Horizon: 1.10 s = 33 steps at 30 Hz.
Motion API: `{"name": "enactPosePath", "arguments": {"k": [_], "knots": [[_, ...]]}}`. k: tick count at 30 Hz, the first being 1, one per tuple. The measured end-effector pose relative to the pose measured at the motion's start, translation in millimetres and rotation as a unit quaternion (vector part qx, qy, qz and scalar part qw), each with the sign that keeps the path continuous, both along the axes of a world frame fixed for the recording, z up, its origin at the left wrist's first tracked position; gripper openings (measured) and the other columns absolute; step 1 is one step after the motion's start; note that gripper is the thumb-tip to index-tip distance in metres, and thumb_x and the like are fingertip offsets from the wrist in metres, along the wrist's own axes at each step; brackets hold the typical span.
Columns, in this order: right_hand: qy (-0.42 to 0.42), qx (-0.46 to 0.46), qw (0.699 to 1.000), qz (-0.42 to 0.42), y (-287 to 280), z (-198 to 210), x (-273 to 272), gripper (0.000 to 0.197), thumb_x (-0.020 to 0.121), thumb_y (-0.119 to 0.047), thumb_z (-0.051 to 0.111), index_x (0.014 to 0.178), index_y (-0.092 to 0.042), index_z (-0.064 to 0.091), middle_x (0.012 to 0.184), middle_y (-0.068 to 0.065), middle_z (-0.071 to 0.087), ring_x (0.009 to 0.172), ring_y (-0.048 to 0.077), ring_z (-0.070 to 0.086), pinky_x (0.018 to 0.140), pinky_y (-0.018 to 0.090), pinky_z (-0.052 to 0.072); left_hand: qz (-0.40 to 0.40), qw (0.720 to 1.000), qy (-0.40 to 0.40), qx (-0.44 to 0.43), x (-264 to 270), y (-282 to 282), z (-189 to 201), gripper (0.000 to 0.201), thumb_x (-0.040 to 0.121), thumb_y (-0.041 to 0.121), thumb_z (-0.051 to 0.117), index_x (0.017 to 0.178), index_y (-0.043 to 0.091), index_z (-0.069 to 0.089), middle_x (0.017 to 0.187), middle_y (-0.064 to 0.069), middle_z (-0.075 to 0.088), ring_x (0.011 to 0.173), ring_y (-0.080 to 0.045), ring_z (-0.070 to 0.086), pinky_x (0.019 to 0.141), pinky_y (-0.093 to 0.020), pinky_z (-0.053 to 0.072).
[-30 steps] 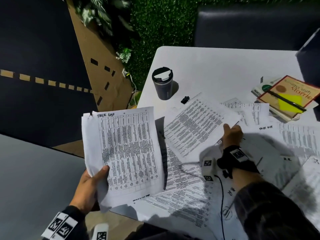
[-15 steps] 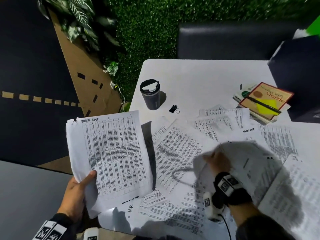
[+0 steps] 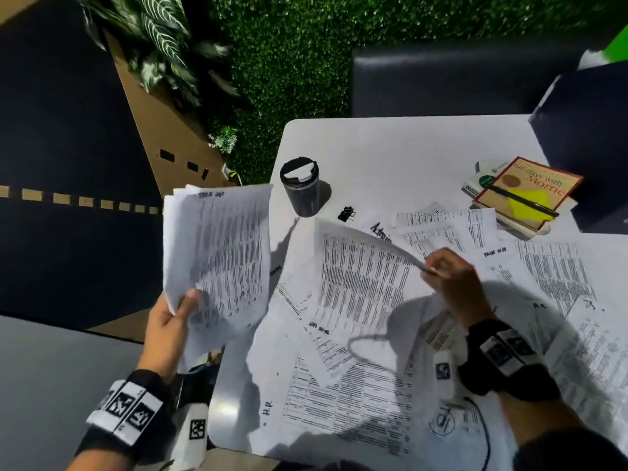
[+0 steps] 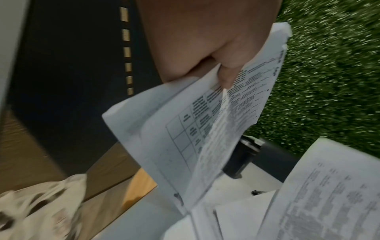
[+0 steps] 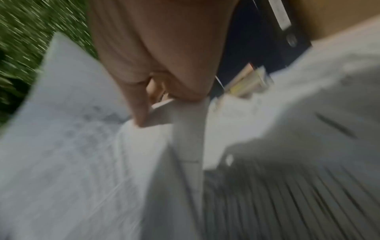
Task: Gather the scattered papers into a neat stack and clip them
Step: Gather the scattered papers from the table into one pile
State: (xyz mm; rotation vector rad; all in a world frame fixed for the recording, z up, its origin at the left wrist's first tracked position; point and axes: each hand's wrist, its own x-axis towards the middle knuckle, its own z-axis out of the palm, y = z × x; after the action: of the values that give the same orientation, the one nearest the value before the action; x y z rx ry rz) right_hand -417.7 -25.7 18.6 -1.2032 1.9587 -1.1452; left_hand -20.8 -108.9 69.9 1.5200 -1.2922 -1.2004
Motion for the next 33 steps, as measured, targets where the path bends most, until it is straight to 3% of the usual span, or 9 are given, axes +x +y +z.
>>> {"name": "enactPosePath", "arguments": {"k": [5,9,14,18,24,27,29,31,33], "knots": [[-0.169,-0.039,0.979,0.11,-5,58,-28,0.034,0.082,0.012,0.06,0.083,-0.022,0.059,0.081,-0.014,0.068,0.08,-0.001,0.061,0.074,0.008,0.046,-0.081,0.997,0.012,0.0,-34,-21,7,0.019,0.098,0.021,0.05,0.11,0.027,0.062,0.109,0.007,0.067,0.1,-0.006,0.063,0.088,-0.028,0.047],[-0.221,-0.026,0.965,0.135,-18,76,-26,0.042,0.083,0.012,0.058,0.11,-0.021,0.063,0.107,-0.001,0.072,0.1,0.012,0.065,0.089,0.025,0.05,-0.147,0.986,0.044,0.068,-77,-25,5,0.018,0.096,0.016,0.053,0.11,0.018,0.065,0.097,0.008,0.074,0.093,-0.016,0.065,0.093,-0.038,0.048],[-0.222,-0.015,0.971,0.089,-27,69,-19,0.035,0.083,0.014,0.057,0.101,-0.017,0.061,0.107,0.01,0.07,0.104,0.027,0.062,0.097,0.042,0.044,-0.208,0.942,0.12,0.234,-106,-7,-16,0.028,0.096,0.002,0.046,0.114,0.02,0.058,0.099,-0.003,0.076,0.086,-0.023,0.073,0.072,-0.037,0.059],[-0.23,-0.008,0.973,0.017,-20,51,-16,0.042,0.08,0.014,0.06,0.096,-0.025,0.06,0.077,-0.007,0.07,0.084,0.022,0.062,0.086,0.041,0.047,-0.217,0.906,0.179,0.317,-111,13,-32,0.055,0.062,0.019,0.085,0.112,0.015,0.064,0.096,-0.014,0.075,0.078,-0.029,0.073,0.066,-0.041,0.06],[-0.22,0.025,0.963,-0.151,27,34,-18,0.065,0.079,-0.035,0.073,0.134,-0.025,0.042,0.124,0.0,0.046,0.109,0.017,0.048,0.09,0.034,0.041,-0.164,0.892,0.195,0.374,-109,29,-46,0.039,0.089,-0.005,0.051,0.128,-0.003,0.051,0.087,-0.019,0.073,0.067,-0.029,0.071,0.058,-0.038,0.059],[-0.303,0.149,0.939,-0.07,53,12,-8,0.079,0.054,-0.07,0.074,0.117,-0.026,0.052,0.098,0.002,0.054,0.083,0.011,0.055,0.067,0.027,0.045,-0.153,0.894,0.208,0.366,-111,33,-45,0.038,0.086,-0.001,0.057,0.123,-0.001,0.055,0.093,-0.019,0.074,0.075,-0.031,0.072,0.062,-0.039,0.059],[-0.281,0.186,0.941,-0.042,64,-4,4,0.093,0.049,-0.074,0.074,0.121,-0.019,0.055,0.115,0.003,0.057,0.101,0.02,0.06,0.081,0.035,0.05,-0.143,0.906,0.192,0.349,-112,34,-44,0.027,0.093,0.002,0.048,0.119,0.004,0.056,0.087,-0.013,0.076,0.073,-0.026,0.073,0.06,-0.035,0.059],[-0.263,0.156,0.952,-0.03,67,-8,19,0.08,0.05,-0.068,0.077,0.092,-0.002,0.061,0.095,0.013,0.062,0.085,0.025,0.062,0.071,0.03,0.052,-0.133,0.914,0.185,0.336,-112,36,-44,0.034,0.096,0.023,0.047,0.126,0.009,0.054,0.109,-0.008,0.073,0.093,-0.024,0.071,0.082,-0.037,0.057],[-0.25,0.125,0.959,-0.037,62,-3,34,0.052,0.063,-0.045,0.08,0.06,-0.006,0.045,0.056,0.012,0.046,0.052,0.018,0.046,0.048,0.02,0.037,-0.159,0.926,0.133,0.315,-111,37,-41,0.055,0.094,0.055,0.039,0.139,0.025,0.044,0.144,0.012,0.044,0.128,-0.011,0.046,0.113,-0.04,0.031]]}}
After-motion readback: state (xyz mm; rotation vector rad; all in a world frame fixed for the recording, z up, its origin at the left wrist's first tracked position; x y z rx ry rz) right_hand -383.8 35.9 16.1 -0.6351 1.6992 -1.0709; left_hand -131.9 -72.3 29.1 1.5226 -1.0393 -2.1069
